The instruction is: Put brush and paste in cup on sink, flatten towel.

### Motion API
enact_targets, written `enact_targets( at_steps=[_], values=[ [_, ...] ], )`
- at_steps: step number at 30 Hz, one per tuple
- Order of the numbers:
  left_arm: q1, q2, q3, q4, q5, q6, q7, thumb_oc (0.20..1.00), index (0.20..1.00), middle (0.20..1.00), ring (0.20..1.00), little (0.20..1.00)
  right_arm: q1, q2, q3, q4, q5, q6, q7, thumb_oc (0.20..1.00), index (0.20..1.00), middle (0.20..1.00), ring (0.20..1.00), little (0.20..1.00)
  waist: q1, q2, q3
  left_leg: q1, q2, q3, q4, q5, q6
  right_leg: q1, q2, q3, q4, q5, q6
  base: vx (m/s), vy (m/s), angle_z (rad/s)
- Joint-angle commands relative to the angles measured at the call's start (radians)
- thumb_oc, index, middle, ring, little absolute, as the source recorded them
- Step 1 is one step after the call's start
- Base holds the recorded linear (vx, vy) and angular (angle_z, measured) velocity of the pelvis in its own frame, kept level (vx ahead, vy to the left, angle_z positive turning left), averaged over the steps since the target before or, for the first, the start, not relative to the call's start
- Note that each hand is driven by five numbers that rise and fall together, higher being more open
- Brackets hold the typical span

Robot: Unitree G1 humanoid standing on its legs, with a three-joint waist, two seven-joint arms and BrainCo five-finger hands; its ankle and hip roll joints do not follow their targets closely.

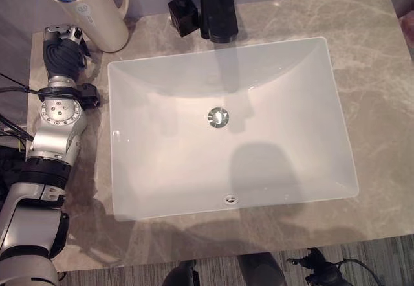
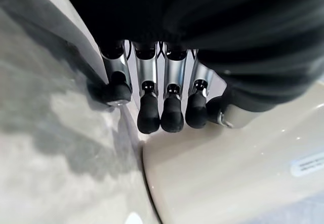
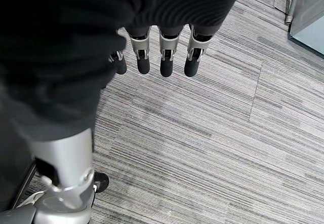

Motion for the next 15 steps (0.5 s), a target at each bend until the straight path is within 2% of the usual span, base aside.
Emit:
enact_targets(
  at_steps=[1,8,15],
  values=[
    [-0.01,-0.051,-0.056,0.05,-0.009,0.024,-0.017,0.2,0.2,0.2,0.2,0.2,0.028,-0.041,0.012,-0.003,0.023,-0.008,-0.016,1.0,1.0,1.0,1.0,1.0,-0.038,0.01,0.012,0.138,0.004,0.117,0.0,0.112,-0.03,-0.062,0.009,0.013,0.09,-0.032,0.096,0.0,0.0,0.0],
    [-0.004,-0.057,-0.051,0.063,0.004,0.028,-0.015,0.2,0.2,0.2,0.2,0.2,0.025,-0.046,0.015,0.008,0.016,-0.006,-0.017,1.0,1.0,1.0,1.0,1.0,-0.034,0.011,0.005,0.149,0.004,0.12,0.0,0.103,-0.029,-0.052,0.009,0.014,0.082,-0.03,0.096,0.0,0.0,0.0],
    [0.095,-0.085,0.006,0.037,0.063,0.044,-0.011,0.2,0.2,0.2,0.2,0.2,0.022,-0.057,0.006,0.019,0.0,0.0,-0.006,1.0,1.0,1.0,1.0,1.0,-0.012,0.002,-0.014,0.197,-0.01,0.112,0.0,0.06,-0.003,-0.014,0.0,0.02,0.084,-0.019,0.097,-0.02,0.024,-0.02]
  ],
)
